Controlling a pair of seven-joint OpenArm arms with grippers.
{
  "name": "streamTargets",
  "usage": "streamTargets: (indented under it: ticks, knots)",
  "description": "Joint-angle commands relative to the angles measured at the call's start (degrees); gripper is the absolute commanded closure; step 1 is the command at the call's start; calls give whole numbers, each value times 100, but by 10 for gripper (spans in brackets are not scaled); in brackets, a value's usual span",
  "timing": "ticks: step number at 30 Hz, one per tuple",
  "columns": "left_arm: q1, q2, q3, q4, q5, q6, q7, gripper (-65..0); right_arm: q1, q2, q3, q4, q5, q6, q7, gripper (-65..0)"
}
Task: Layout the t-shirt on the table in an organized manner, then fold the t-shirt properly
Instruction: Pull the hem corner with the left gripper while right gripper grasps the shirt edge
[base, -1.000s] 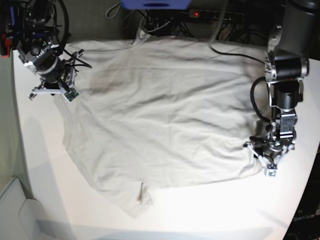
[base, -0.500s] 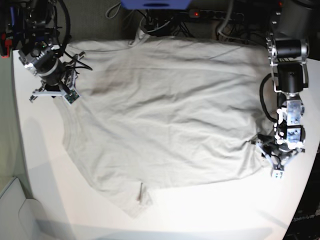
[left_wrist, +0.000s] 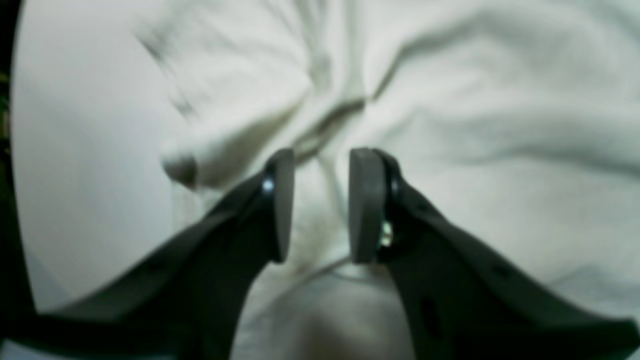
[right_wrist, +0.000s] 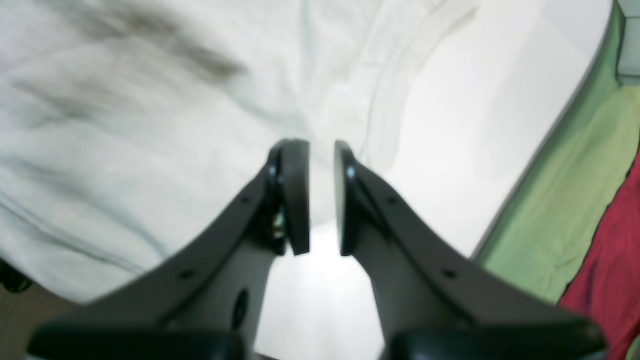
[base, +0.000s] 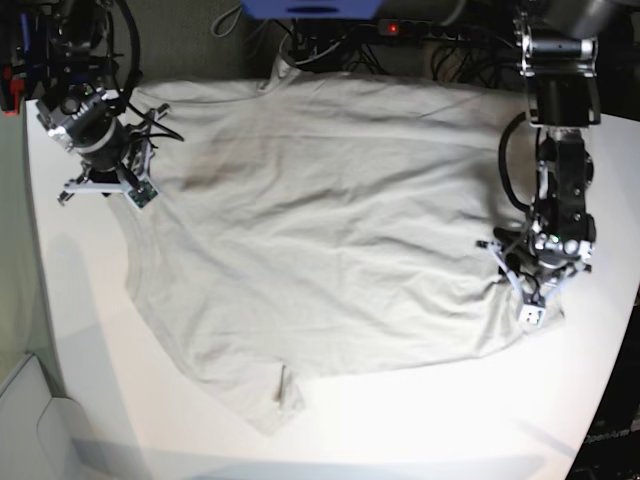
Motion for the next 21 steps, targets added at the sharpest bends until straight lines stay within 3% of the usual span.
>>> streamTargets:
  ticks: [1, 10, 17, 21]
  knots:
    - [-18, -196, -151, 87, -12, 35, -121, -187, 29, 55, 46, 92, 26, 21, 68, -73]
    - [272, -407, -599, -669, 5, 35, -754, -188, -7, 55, 19, 92, 26, 21, 60, -73]
    - [-36, -521, -617, -2542, 5, 35, -2046, -188, -33, 81, 46, 92, 26, 21, 51, -73]
    - [-247, -881, -626, -3139, -12, 35, -2362, -188, -33, 98, 46, 83, 26, 21, 33, -73]
